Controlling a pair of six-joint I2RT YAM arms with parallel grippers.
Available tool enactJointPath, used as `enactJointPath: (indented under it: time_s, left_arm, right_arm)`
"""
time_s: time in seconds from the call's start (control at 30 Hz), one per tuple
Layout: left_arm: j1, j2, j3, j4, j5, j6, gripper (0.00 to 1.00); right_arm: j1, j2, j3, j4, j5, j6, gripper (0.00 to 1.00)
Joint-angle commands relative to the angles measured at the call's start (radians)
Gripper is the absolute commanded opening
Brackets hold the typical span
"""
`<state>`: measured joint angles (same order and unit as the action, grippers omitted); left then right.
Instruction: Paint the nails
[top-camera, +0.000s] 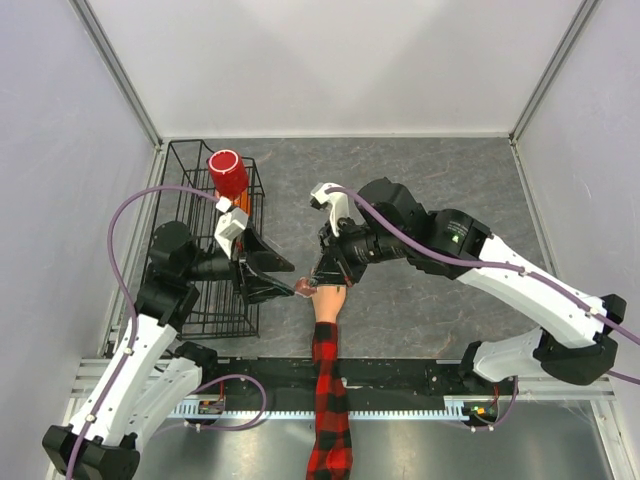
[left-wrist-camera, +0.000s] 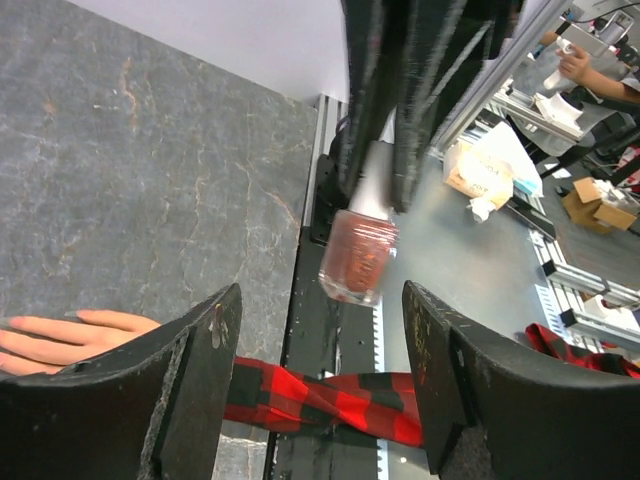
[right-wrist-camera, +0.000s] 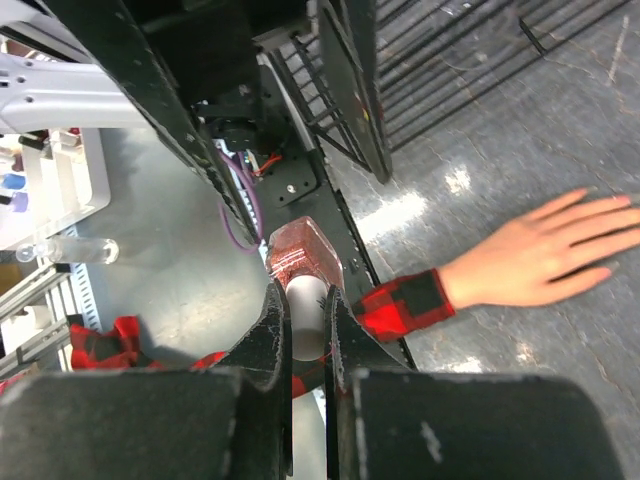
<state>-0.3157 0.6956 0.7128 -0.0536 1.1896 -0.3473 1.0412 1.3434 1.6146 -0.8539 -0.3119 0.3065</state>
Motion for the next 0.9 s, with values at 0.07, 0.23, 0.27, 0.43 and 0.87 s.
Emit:
enactJointPath:
  time_s: [0.07,0.23,0.27,0.43,0.87]
  left_arm:
    - [-0.019,0.002,-0.006,0.095,0.082,-0.027,0.67]
    - [-0.037,0.005,-0.012,0.095,0.102,-0.016,0.60]
    - [-0.040,0.004,-0.016,0.095,0.090,-0.012,0.59]
    - [-0.042,0.005,-0.022,0.077,0.061,0.017,0.48]
    - [-0.043,0.002,-0.010,0.020,0.033,0.071,0.04]
  right_arm:
    - [0.017,0.051,0.097,0.036,-0.070,-0.010,0.00]
    - [0.017,0.106,0.155,0.006,-0.038,0.005,0.00]
    - [0.017,0.112,0.163,0.004,-0.033,0.014,0.00]
    - [0.019,0.138,0.188,0.004,-0.023,0.054,0.00]
    - [0.017,0.160,0.208,-0.005,-0.003,0.063,0.00]
